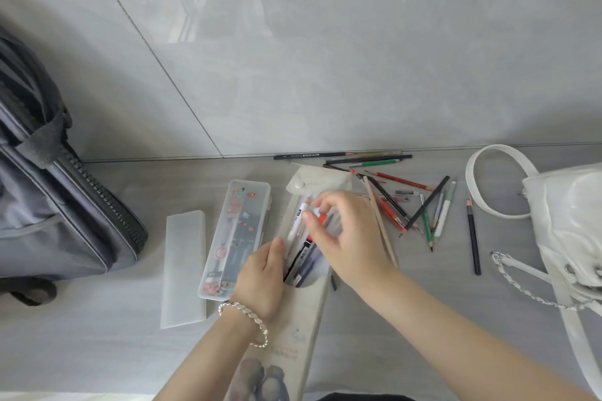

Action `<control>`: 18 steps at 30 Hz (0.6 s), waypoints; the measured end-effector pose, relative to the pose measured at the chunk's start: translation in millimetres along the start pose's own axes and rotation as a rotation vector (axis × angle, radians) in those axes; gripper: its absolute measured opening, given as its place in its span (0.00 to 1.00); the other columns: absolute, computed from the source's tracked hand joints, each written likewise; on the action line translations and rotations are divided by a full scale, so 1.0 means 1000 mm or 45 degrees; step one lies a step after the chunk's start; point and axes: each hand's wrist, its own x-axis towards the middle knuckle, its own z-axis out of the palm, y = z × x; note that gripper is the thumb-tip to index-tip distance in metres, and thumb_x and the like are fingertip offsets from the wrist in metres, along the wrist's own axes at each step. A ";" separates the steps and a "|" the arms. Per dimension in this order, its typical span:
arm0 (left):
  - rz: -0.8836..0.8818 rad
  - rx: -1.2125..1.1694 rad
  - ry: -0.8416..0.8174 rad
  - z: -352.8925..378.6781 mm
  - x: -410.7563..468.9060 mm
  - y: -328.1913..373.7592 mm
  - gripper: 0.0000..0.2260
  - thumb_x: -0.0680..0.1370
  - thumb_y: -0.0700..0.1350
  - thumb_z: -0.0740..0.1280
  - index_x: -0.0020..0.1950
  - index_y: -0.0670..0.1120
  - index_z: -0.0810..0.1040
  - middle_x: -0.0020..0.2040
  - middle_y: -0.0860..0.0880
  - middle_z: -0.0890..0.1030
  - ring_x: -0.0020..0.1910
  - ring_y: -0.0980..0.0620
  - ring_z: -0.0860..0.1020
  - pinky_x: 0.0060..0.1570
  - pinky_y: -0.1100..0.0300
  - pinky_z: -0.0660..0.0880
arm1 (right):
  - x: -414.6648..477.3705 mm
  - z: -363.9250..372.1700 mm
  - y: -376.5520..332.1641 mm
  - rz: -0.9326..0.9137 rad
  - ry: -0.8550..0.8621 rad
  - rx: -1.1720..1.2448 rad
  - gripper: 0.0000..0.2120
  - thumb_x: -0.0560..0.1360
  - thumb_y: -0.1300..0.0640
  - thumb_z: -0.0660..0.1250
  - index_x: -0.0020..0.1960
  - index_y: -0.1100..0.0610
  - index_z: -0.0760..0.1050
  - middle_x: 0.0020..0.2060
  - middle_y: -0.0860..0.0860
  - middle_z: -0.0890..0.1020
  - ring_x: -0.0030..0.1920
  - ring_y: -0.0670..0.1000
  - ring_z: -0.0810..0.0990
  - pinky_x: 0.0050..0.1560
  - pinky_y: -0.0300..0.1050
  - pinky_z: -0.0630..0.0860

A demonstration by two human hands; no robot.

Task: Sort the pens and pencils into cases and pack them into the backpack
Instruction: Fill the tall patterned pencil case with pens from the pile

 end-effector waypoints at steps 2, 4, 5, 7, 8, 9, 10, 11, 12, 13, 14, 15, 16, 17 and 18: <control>0.003 0.013 -0.019 0.001 -0.001 0.001 0.18 0.81 0.47 0.51 0.31 0.45 0.60 0.29 0.52 0.62 0.30 0.53 0.61 0.29 0.65 0.61 | 0.006 0.008 0.003 -0.086 -0.054 -0.268 0.14 0.73 0.46 0.60 0.36 0.55 0.74 0.32 0.46 0.79 0.38 0.46 0.77 0.48 0.43 0.64; -0.020 0.022 0.004 -0.002 0.000 0.003 0.19 0.81 0.48 0.51 0.31 0.45 0.59 0.28 0.51 0.63 0.29 0.52 0.61 0.32 0.59 0.60 | 0.008 0.011 0.005 -0.085 -0.116 -0.411 0.15 0.73 0.44 0.58 0.38 0.52 0.76 0.34 0.45 0.81 0.40 0.46 0.77 0.50 0.43 0.61; -0.037 0.024 0.025 -0.004 0.001 0.003 0.19 0.81 0.48 0.51 0.30 0.45 0.59 0.28 0.51 0.63 0.29 0.52 0.62 0.32 0.58 0.60 | 0.008 0.011 0.006 -0.070 -0.135 -0.410 0.15 0.73 0.44 0.57 0.42 0.52 0.77 0.37 0.46 0.82 0.43 0.45 0.76 0.54 0.43 0.61; -0.048 0.053 0.061 -0.008 0.004 0.002 0.20 0.81 0.49 0.51 0.30 0.45 0.60 0.28 0.51 0.64 0.29 0.52 0.63 0.32 0.59 0.60 | 0.006 0.009 0.008 -0.043 -0.195 -0.376 0.18 0.74 0.44 0.55 0.52 0.54 0.77 0.44 0.48 0.82 0.49 0.45 0.73 0.61 0.48 0.63; -0.047 0.074 0.065 -0.009 0.005 -0.001 0.19 0.81 0.49 0.51 0.31 0.45 0.61 0.29 0.51 0.64 0.30 0.52 0.63 0.32 0.59 0.61 | 0.005 0.008 0.008 -0.033 -0.266 -0.374 0.21 0.74 0.43 0.53 0.56 0.54 0.75 0.48 0.48 0.82 0.52 0.46 0.75 0.64 0.50 0.61; -0.046 0.089 0.056 -0.009 0.006 -0.003 0.19 0.81 0.50 0.51 0.32 0.45 0.61 0.29 0.51 0.65 0.30 0.52 0.64 0.32 0.59 0.61 | 0.004 0.007 0.005 -0.015 -0.345 -0.369 0.22 0.75 0.42 0.52 0.59 0.54 0.73 0.52 0.48 0.81 0.56 0.47 0.76 0.68 0.51 0.58; -0.051 0.091 0.048 -0.009 0.007 -0.005 0.19 0.81 0.50 0.51 0.32 0.45 0.62 0.30 0.51 0.66 0.30 0.52 0.64 0.32 0.59 0.61 | 0.003 0.008 0.003 0.006 -0.416 -0.346 0.22 0.76 0.43 0.52 0.62 0.54 0.72 0.55 0.48 0.80 0.59 0.47 0.76 0.70 0.50 0.54; -0.062 0.090 0.048 -0.008 0.008 -0.008 0.18 0.81 0.50 0.51 0.32 0.45 0.63 0.30 0.51 0.66 0.30 0.52 0.64 0.33 0.58 0.62 | 0.002 0.011 0.001 0.010 -0.477 -0.315 0.21 0.77 0.45 0.54 0.63 0.54 0.71 0.58 0.48 0.79 0.61 0.47 0.75 0.72 0.50 0.50; -0.076 0.094 0.060 -0.007 0.008 -0.011 0.18 0.81 0.49 0.51 0.33 0.45 0.63 0.30 0.51 0.67 0.31 0.51 0.65 0.33 0.58 0.62 | 0.002 0.014 -0.001 -0.002 -0.519 -0.277 0.19 0.77 0.48 0.56 0.64 0.55 0.70 0.59 0.48 0.78 0.62 0.47 0.74 0.72 0.49 0.48; -0.093 0.092 0.084 -0.007 0.009 -0.012 0.18 0.81 0.49 0.51 0.32 0.45 0.63 0.30 0.51 0.67 0.31 0.51 0.65 0.33 0.59 0.62 | 0.003 0.015 -0.002 -0.001 -0.544 -0.209 0.17 0.78 0.51 0.58 0.65 0.55 0.70 0.60 0.49 0.78 0.63 0.48 0.72 0.73 0.48 0.48; -0.114 0.088 0.115 -0.008 0.009 -0.014 0.19 0.81 0.48 0.51 0.32 0.45 0.63 0.30 0.50 0.66 0.32 0.51 0.65 0.33 0.60 0.62 | 0.005 0.016 -0.002 0.037 -0.538 -0.099 0.15 0.78 0.55 0.60 0.64 0.56 0.71 0.59 0.49 0.78 0.62 0.48 0.72 0.72 0.47 0.52; -0.141 0.083 0.149 -0.010 0.010 -0.015 0.19 0.81 0.48 0.51 0.31 0.45 0.62 0.30 0.50 0.66 0.33 0.50 0.66 0.34 0.59 0.62 | 0.006 0.016 -0.001 0.098 -0.486 0.029 0.14 0.77 0.58 0.61 0.62 0.56 0.73 0.56 0.49 0.78 0.61 0.48 0.72 0.69 0.44 0.60; -0.168 0.076 0.182 -0.012 0.011 -0.017 0.19 0.82 0.47 0.50 0.30 0.45 0.61 0.30 0.50 0.65 0.33 0.49 0.65 0.35 0.58 0.62 | 0.009 0.016 0.004 0.148 -0.365 0.126 0.12 0.76 0.62 0.62 0.58 0.58 0.75 0.53 0.49 0.79 0.57 0.49 0.74 0.63 0.42 0.67; -0.196 0.066 0.213 -0.015 0.012 -0.019 0.19 0.81 0.47 0.50 0.30 0.46 0.60 0.30 0.50 0.65 0.34 0.48 0.65 0.37 0.56 0.62 | 0.012 0.016 0.011 0.211 -0.220 0.163 0.10 0.75 0.65 0.62 0.54 0.59 0.77 0.50 0.50 0.80 0.54 0.49 0.76 0.56 0.39 0.70; -0.224 0.058 0.243 -0.019 0.014 -0.021 0.19 0.81 0.47 0.50 0.30 0.46 0.60 0.31 0.50 0.65 0.34 0.48 0.65 0.40 0.57 0.62 | 0.015 0.017 0.020 0.310 -0.114 0.145 0.09 0.74 0.66 0.63 0.52 0.59 0.78 0.48 0.52 0.81 0.51 0.49 0.77 0.51 0.37 0.71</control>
